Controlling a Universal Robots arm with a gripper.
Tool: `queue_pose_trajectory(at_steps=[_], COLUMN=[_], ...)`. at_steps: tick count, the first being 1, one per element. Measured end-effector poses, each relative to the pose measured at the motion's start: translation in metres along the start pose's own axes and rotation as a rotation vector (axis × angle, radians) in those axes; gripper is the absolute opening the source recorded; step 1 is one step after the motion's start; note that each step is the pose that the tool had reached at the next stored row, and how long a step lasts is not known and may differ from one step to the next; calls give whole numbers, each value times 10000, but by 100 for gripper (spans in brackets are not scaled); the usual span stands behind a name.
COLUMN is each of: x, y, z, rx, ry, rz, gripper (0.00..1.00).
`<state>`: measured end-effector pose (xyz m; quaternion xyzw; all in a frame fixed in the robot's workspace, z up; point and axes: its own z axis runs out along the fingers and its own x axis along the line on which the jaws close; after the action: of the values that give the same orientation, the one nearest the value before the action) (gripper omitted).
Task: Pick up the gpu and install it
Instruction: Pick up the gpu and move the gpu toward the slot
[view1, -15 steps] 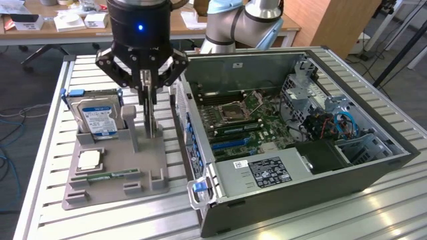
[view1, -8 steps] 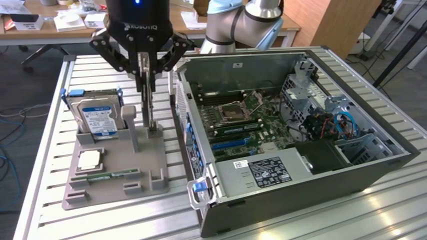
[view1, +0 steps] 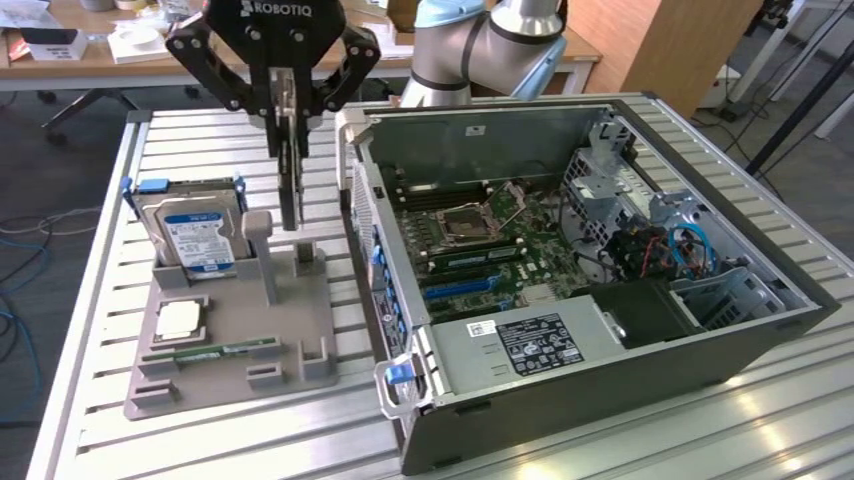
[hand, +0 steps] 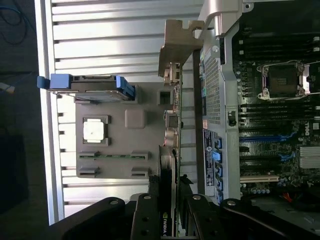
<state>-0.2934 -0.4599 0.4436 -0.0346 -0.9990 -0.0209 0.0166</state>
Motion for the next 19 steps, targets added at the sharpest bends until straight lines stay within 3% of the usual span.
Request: queue_pose_trajectory(at_steps=[8,13,19], x=[4,0,-114], y=[4,5,13], z=[-110,-114,-118], rx=[0,0,1], ry=[-1,-1,-1], rz=[-1,-2,0], gripper=[26,26,26])
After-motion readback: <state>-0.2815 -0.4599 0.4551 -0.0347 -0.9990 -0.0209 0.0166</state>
